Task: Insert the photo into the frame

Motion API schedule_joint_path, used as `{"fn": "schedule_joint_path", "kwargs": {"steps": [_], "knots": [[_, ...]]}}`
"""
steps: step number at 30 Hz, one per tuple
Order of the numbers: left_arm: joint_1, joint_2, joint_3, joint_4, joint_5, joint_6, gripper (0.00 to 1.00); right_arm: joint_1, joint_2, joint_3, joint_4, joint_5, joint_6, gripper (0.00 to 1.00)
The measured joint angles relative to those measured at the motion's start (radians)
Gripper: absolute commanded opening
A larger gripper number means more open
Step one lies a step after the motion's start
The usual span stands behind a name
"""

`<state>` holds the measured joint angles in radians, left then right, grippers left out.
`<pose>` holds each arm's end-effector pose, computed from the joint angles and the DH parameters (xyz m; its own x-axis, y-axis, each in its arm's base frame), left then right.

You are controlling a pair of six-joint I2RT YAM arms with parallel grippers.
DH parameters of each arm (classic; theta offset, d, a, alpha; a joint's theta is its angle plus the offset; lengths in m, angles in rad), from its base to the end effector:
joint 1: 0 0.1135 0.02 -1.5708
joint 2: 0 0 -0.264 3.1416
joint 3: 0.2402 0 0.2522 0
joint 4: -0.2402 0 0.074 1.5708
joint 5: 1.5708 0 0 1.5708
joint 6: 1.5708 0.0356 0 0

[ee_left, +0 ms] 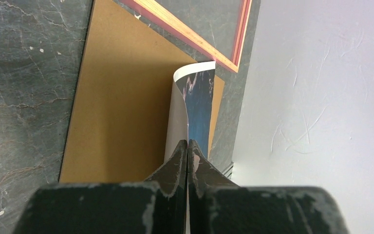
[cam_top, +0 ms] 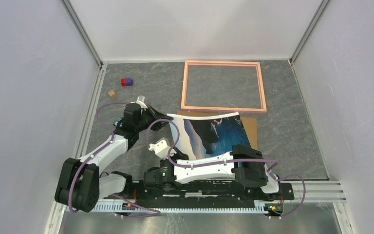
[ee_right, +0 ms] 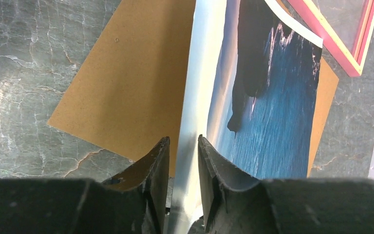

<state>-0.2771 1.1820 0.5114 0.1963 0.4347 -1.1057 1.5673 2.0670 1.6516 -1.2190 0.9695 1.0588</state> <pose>0.2303 -0.0811 0.2040 -0.7409 -0.6321 -0.2271 -0.1197 0.4570 -0.8814 0.0307 0.3879 0.2078 -0.4950 -0.5329 -0.6863 -0.2742 0.8453 -0.4586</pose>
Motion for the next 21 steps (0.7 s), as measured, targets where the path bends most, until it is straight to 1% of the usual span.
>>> {"fn": "schedule_joint_path", "kwargs": {"steps": [7,12,14,16,18,21], "knots": [[0.000,-0.008,0.000,-0.013,-0.015,0.000,0.02,0.000,0.000,0.023,0.000,-0.008,-0.025,0.46],[0.000,-0.008,0.000,-0.016,-0.019,0.000,0.02,0.002,0.000,0.047,0.010,-0.016,-0.052,0.47],[0.000,-0.008,0.000,-0.017,-0.019,0.000,0.02,0.002,0.000,0.047,0.015,-0.023,-0.062,0.45],[0.000,-0.008,0.000,-0.017,-0.019,0.000,0.02,0.001,0.000,0.047,0.018,-0.024,-0.069,0.41],[0.000,-0.008,0.000,-0.017,-0.019,0.000,0.02,0.001,0.000,0.047,0.018,-0.024,-0.072,0.33],[0.000,-0.008,0.000,-0.017,-0.019,0.000,0.02,0.000,0.000,0.047,0.019,-0.026,-0.075,0.24]]}}
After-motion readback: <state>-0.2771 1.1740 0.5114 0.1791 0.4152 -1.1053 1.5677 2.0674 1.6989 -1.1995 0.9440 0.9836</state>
